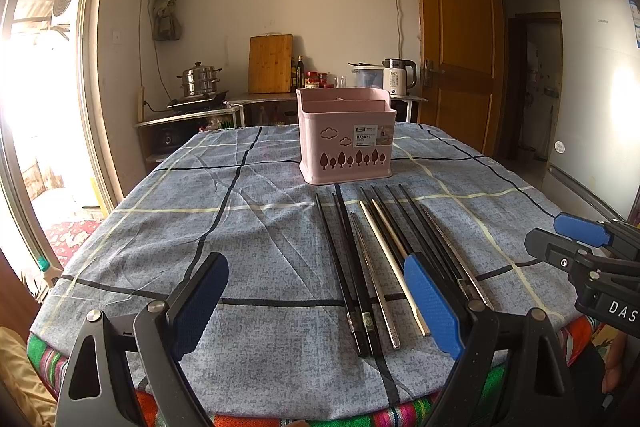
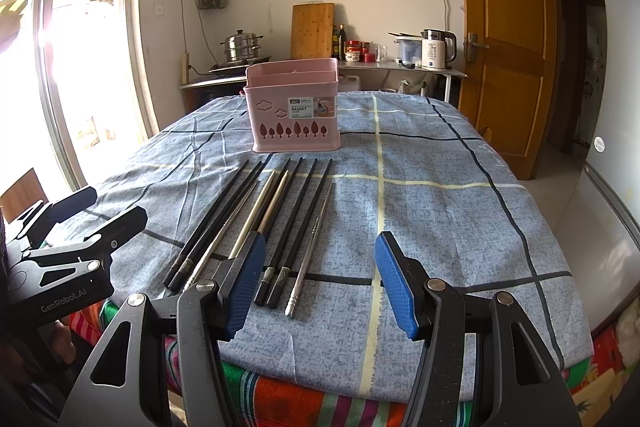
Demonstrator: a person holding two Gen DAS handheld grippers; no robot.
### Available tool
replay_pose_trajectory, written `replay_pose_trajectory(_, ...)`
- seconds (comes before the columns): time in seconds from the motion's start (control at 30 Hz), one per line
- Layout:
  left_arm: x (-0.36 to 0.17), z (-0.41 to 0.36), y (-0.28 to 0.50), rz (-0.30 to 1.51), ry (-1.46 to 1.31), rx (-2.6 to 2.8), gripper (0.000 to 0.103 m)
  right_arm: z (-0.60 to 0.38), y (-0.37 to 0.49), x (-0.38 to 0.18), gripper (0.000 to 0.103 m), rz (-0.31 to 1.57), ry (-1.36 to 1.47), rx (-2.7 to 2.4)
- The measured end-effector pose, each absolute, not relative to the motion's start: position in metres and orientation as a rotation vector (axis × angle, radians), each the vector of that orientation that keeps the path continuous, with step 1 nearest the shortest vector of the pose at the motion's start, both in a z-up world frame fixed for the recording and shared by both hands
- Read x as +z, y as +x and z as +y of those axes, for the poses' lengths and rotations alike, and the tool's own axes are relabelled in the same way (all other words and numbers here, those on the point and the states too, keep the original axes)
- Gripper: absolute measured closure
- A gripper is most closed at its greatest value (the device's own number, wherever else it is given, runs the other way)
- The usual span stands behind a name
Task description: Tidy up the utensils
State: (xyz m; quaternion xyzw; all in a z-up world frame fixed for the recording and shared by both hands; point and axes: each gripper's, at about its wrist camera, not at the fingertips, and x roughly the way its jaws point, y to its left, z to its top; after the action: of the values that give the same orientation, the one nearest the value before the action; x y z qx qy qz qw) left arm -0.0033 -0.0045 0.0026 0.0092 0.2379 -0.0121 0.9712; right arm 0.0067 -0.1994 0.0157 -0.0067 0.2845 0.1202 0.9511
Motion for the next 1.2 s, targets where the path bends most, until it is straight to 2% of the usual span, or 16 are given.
replay_pose_trajectory(1.2, -0.0010, -0.0008, 0.0024, 0.509, 0.001, -0.064, 0.013, -0.2025, 0.0090, 0.0139, 0.045, 0.585, -0.017, 0.246)
